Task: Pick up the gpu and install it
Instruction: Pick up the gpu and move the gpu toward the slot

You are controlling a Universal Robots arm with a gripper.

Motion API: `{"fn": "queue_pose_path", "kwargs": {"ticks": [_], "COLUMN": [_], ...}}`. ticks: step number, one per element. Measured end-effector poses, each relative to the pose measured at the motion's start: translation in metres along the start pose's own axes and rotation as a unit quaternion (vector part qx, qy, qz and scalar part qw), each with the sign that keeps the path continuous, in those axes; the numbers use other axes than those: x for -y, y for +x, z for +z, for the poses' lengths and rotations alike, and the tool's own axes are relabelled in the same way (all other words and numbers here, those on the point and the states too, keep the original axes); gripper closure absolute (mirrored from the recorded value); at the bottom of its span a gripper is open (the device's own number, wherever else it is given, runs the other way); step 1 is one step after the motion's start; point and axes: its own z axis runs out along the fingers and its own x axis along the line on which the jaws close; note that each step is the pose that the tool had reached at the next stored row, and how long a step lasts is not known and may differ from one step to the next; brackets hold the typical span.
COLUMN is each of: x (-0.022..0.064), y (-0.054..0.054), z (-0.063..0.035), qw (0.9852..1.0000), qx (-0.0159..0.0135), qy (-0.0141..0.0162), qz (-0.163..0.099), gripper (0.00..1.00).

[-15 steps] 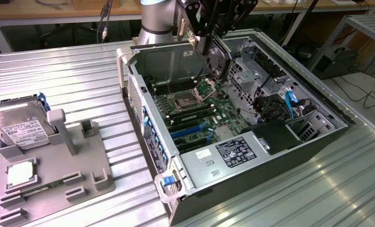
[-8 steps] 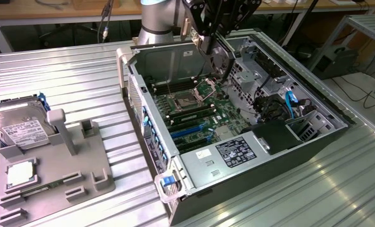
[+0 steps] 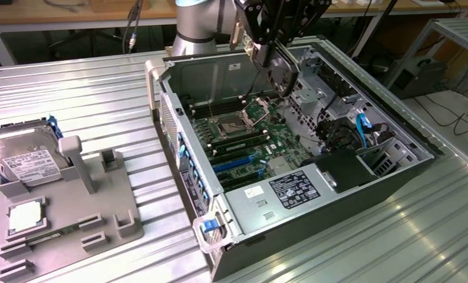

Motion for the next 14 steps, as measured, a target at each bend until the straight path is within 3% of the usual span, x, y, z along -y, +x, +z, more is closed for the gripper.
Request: {"fn": "queue_pose_path", "kwargs": {"ticks": [14], "x": [0.0008], "y": [-0.019], "z": [0.0005], "qw": [1.0000], "qx": [0.0000], "qy": [0.0000], "qz": [0.000], "gripper": [0.72]}}
